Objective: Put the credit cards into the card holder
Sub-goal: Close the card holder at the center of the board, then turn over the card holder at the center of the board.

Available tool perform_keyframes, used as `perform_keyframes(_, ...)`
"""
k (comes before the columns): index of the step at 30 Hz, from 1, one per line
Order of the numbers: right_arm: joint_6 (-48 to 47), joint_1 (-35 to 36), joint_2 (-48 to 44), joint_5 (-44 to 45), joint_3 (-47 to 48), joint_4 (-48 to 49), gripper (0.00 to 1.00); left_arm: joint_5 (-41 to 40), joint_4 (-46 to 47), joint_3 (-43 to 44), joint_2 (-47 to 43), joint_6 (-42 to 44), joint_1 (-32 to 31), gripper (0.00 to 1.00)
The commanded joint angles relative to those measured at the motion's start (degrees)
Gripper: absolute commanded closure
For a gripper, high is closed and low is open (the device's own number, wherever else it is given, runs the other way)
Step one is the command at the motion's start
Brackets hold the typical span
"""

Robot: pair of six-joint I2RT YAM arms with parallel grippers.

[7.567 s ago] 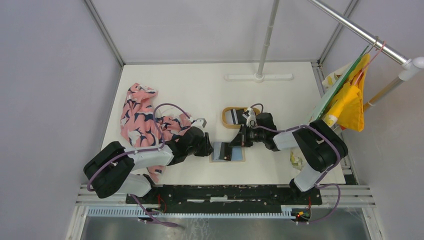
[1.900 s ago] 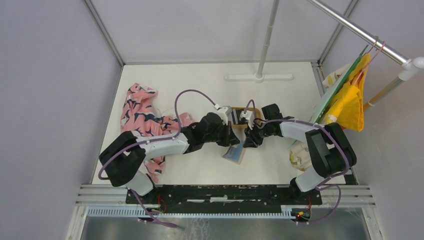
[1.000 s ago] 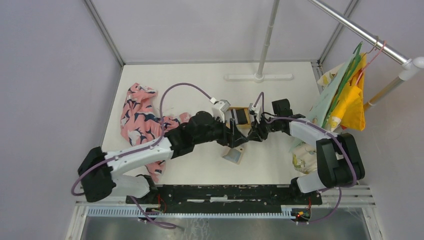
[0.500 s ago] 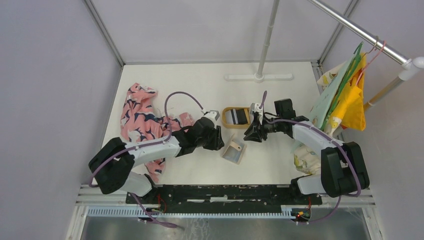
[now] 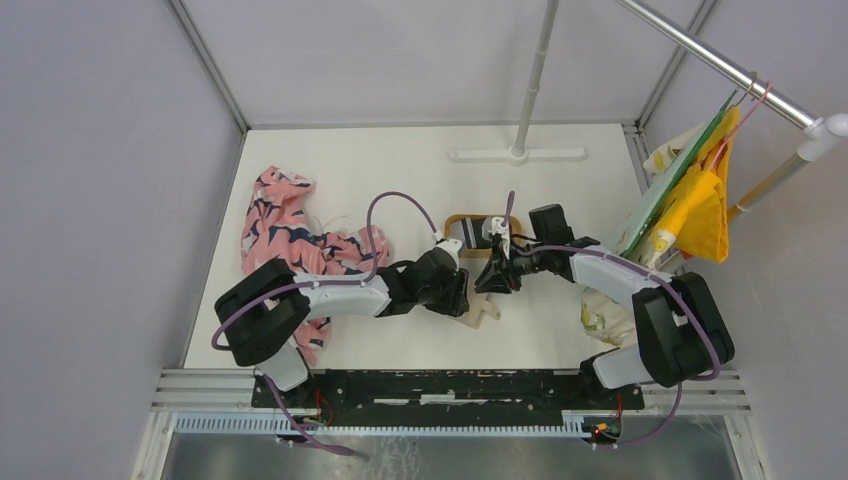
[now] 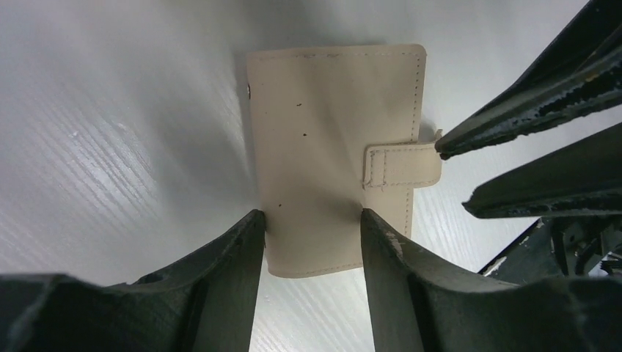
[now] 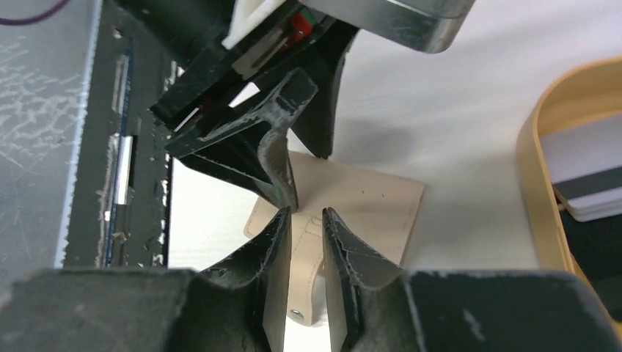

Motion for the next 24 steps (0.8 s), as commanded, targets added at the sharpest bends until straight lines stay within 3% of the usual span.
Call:
perform_keyframes(1, -4.64, 0.71, 2.00, 7.87, 2.09, -4.22, 0.75, -3.96, -1.02, 3.66, 2.38, -1.66, -1.27, 0.42)
perform_keyframes(6, -9.02, 2.65, 7.77, 15.34, 4.92, -10.58, 0.78, -6.12, -2.91, 3.75, 3.98, -2.33, -1.29, 0.42)
perform_keyframes(13, -6.95, 4.49, 11.42, 25.08, 5.57, -10.06, 0.79, -3.81, -0.34, 1.39, 2.95, -3.10, -0.67, 0.33)
perform_keyframes(19, -9.19, 4.46, 12.95, 27.36, 7.09, -12.97, 0.79, 9.00, 11.26, -6.78, 0.55, -7.30, 5.41, 0.26)
perform_keyframes(24, -10.13, 4.52, 12.95, 27.08, 7.16, -13.64, 0.79, 14.94, 16.95, -8.84, 2.71, -13.22, 6.37, 0.24)
